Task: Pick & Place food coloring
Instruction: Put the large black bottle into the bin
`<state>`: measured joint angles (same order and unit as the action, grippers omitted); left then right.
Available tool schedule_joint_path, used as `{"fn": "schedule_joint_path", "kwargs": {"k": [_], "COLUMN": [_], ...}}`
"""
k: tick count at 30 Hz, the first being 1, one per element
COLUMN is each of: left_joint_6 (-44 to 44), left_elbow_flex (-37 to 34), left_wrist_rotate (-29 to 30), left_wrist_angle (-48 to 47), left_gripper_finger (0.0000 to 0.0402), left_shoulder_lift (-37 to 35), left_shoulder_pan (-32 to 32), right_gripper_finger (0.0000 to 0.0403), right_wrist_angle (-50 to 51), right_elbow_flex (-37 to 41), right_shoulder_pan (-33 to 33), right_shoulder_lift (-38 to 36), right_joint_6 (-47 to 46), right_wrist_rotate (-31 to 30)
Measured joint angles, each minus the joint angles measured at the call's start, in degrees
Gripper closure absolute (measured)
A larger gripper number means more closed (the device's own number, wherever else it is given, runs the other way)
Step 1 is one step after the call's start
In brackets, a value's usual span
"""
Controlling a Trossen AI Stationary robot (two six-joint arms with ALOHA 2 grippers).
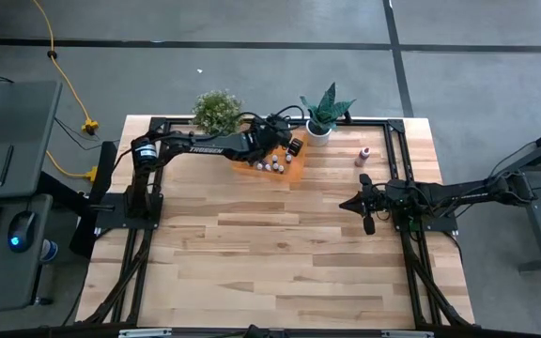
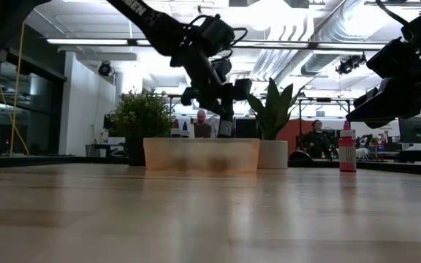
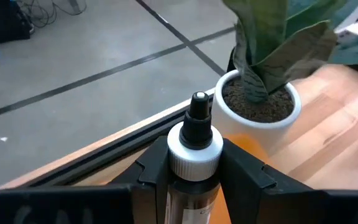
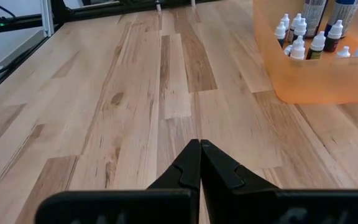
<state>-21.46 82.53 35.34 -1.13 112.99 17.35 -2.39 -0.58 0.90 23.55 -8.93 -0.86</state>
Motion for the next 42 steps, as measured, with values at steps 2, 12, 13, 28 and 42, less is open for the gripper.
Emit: {"fn": "schedule_joint_path", "kwargs": {"k": [2,12,13,28,42], "left_joint_6": [-1.4,-2.52,-2.37,-1.33,-1.33], "left_elbow_flex": [-1.0,-1.43,-1.43,-1.36,-1.36], "left_wrist_rotate": [0.0,0.73,1.02,7.97,6.89], "left_wrist_angle": [2.11,9.22,9.99,10.1,10.19], "left_gripper_finger": [0.03,0.03,0.03,0.03,0.03], "left_shoulder_lift": [0.4,5.43,5.95,8.35,8.35], "left_shoulder_pan": [0.37,0.32,0.32,0.32,0.67], "right_gripper_finger": [0.0402,0.0402,0.0402,0.0402,0.0402], "right_wrist_angle": [0.01,0.0,0.0,0.0,0.01], "right_elbow_flex": [0.0,0.0,0.0,0.02,0.02], "right_shoulder_pan": [-0.01,-0.01,-0.01,0.01,-0.01], "right_shoulder_lift": [0.01,0.0,0.02,0.02,0.0], "right_joint_6": [0.0,0.0,0.0,0.0,0.0], "right_wrist_rotate": [-0.01,0.0,0.0,0.0,0.0]}}
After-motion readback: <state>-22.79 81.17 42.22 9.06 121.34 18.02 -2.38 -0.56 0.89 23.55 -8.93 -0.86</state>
